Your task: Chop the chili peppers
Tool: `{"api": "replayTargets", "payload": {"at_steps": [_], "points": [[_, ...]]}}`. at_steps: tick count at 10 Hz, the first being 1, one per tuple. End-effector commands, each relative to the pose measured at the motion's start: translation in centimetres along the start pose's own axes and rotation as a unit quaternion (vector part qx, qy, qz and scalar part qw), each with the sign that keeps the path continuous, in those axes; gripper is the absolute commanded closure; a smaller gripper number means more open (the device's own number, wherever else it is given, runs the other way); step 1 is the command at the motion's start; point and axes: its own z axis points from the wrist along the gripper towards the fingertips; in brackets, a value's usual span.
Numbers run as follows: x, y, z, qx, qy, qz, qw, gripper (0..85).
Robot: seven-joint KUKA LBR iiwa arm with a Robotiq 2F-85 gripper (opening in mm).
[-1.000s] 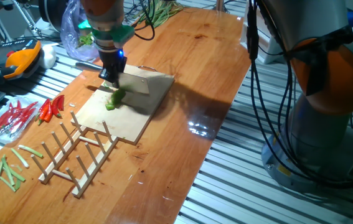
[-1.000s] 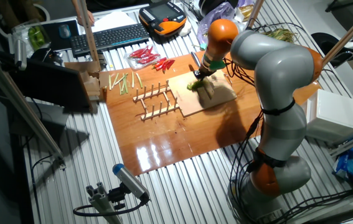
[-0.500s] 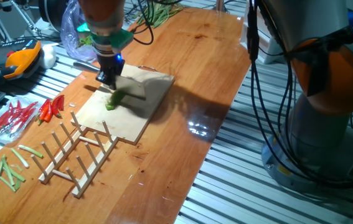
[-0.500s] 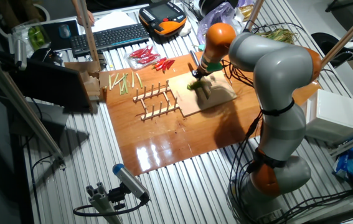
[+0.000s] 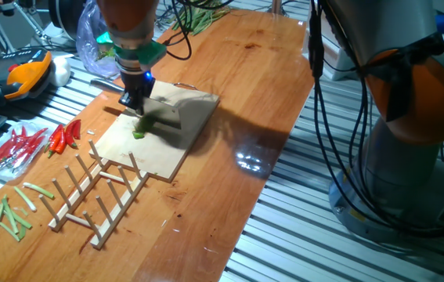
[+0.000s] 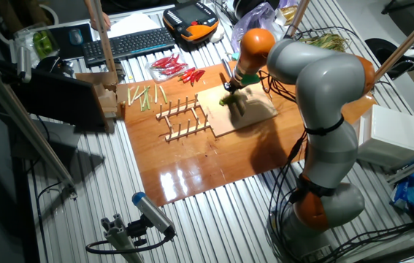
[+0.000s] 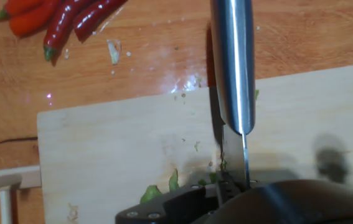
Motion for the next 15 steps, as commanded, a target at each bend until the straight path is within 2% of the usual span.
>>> {"api": "replayTargets", "payload": {"at_steps": [1,4,7,10,12,13,14,15], "points": [[0.0,-0.1,0.2,-0.001,0.001,-0.001,1.0000,85.0],[0.4,0.1,0.9,-0.007,0.000,0.000,1.0000,85.0],[1.3,0.9,1.0,-0.008,-0.002,0.011,0.9999,85.0],[1.6,1.1,1.7,-0.014,-0.009,0.015,0.9997,85.0],[1.2,0.9,0.6,-0.008,-0.003,0.011,0.9999,85.0],[0.8,0.5,-0.4,-0.002,0.009,0.004,0.9999,85.0],[0.7,0.2,-0.9,-0.002,0.018,0.001,0.9998,85.0],[0.7,0.2,-1.3,-0.001,0.018,0.000,0.9998,85.0]]}}
